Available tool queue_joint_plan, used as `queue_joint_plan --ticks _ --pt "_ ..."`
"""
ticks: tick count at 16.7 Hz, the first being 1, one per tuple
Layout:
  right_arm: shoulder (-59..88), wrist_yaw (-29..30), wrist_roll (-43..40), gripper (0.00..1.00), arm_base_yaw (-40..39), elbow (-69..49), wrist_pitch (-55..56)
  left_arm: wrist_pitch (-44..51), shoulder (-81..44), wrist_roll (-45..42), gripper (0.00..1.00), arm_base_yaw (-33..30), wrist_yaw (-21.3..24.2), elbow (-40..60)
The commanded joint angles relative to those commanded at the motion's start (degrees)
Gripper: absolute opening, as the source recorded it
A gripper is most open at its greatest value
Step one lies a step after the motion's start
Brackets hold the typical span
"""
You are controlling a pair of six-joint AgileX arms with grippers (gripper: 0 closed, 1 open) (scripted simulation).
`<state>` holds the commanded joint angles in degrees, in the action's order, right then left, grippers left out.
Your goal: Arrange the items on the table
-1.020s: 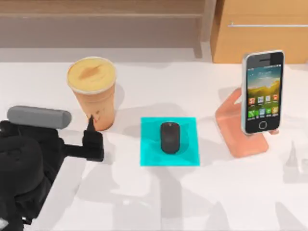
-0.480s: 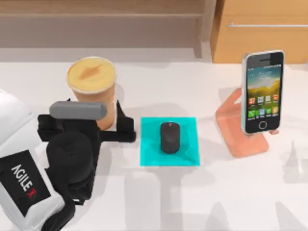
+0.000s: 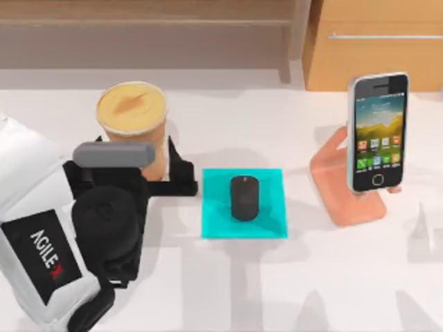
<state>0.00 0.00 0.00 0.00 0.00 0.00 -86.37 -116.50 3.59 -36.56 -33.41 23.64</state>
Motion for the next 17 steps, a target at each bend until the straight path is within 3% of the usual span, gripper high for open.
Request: queue_joint_plan --ticks 11,17 --pt "0.0 0.0 0.0 1.0 0.0 0.0 0.0 2.8 -3.0 -0.4 1.0 3.5 3.3 6.2" --pt "0.0 0.0 0.0 1.0 0.0 0.0 0.0 2.8 -3.0 -0.4 0.55 3.5 3.3 6.2"
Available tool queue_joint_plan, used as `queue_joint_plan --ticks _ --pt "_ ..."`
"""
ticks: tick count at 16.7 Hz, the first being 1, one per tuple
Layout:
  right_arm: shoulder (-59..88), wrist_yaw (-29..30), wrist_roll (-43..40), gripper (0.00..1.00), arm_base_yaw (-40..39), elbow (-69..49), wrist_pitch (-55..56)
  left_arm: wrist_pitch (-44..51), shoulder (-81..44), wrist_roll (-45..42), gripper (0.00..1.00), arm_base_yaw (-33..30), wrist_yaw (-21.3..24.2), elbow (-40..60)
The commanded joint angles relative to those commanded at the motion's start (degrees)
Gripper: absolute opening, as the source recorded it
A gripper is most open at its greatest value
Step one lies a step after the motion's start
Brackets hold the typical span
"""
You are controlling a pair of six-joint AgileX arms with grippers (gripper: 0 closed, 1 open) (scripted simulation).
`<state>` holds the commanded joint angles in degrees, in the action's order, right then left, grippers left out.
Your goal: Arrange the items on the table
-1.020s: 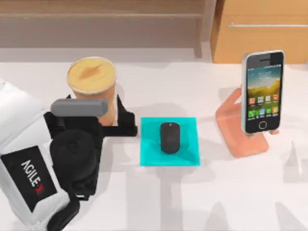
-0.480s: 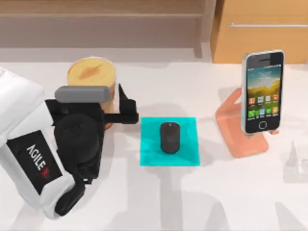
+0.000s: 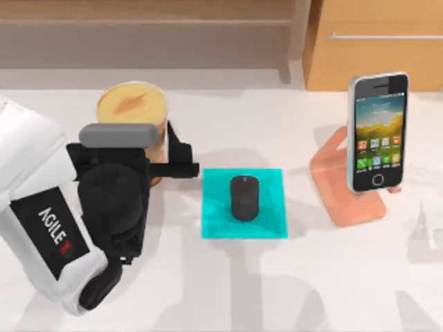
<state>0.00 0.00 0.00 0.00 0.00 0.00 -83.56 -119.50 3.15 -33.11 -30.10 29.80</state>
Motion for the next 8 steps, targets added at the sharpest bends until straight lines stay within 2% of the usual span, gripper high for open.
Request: queue_joint_plan --ticks 7,8 --pt "0.0 0.0 0.0 1.0 0.0 0.0 0.0 0.0 0.0 0.0 0.02 0.0 0.0 0.0" --pt "0.0 0.0 0.0 1.0 0.0 0.0 0.0 0.0 0.0 0.0 0.0 0.0 0.0 0.0"
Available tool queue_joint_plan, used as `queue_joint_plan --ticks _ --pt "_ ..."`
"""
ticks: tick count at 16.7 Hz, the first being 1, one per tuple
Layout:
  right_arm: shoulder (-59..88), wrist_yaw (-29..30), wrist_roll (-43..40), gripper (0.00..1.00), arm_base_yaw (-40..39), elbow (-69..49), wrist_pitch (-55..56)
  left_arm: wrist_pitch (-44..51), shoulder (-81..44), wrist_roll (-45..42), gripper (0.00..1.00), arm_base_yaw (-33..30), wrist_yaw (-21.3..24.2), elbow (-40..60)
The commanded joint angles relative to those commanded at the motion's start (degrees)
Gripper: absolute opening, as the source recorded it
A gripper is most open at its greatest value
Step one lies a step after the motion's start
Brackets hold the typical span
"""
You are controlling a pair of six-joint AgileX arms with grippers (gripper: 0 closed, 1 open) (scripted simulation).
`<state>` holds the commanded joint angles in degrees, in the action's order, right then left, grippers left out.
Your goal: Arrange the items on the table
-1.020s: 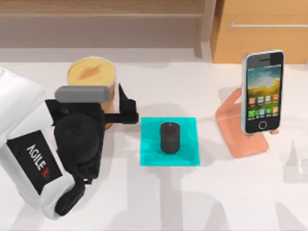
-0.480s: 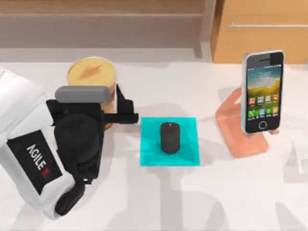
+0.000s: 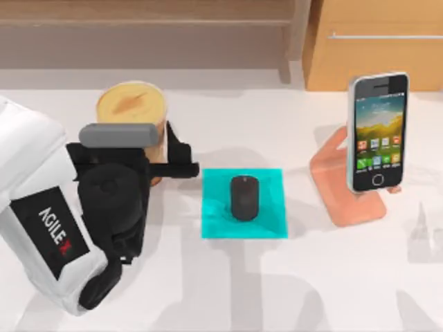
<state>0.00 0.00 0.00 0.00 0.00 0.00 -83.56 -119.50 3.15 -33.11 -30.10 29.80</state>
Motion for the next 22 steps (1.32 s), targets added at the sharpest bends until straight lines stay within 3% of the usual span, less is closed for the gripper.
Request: queue_joint_plan --ticks 18,22 --pt "0.0 0.0 0.0 1.0 0.0 0.0 0.0 2.8 2.9 -0.2 0.0 -0.1 -0.1 -0.1" --pt "0.0 0.0 0.0 1.0 0.0 0.0 0.0 7.9 4.4 1.0 0.0 -2.4 1.1 4.4"
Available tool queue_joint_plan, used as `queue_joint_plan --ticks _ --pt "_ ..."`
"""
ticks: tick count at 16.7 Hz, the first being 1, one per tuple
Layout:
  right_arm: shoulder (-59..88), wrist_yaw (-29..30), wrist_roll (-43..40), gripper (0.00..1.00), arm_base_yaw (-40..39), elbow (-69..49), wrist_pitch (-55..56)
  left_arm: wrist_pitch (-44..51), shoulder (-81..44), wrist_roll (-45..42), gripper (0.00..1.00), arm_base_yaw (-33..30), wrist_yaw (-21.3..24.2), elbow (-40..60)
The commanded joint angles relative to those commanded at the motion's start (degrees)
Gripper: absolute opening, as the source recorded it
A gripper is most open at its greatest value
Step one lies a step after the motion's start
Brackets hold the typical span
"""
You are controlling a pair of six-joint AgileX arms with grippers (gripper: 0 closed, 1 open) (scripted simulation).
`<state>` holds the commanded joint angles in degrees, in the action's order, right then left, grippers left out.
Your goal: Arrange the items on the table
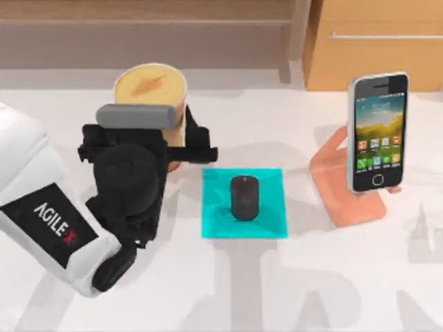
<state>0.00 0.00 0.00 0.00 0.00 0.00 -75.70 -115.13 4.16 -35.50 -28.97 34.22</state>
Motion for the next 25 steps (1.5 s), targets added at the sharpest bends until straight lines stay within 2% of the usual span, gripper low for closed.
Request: queue_joint_plan --ticks 5,13,25 --pt "0.0 0.0 0.0 1.0 0.0 0.0 0.0 14.3 4.5 1.5 0.0 -2.3 2.7 10.6" --pt "0.0 0.0 0.0 1.0 0.0 0.0 0.0 32.2 8.8 4.0 0.0 -3.5 4.8 24.9" --pt "0.0 0.0 0.0 1.0 0.0 0.0 0.0 48.9 5.0 5.4 0.0 -0.2 5.3 44.0"
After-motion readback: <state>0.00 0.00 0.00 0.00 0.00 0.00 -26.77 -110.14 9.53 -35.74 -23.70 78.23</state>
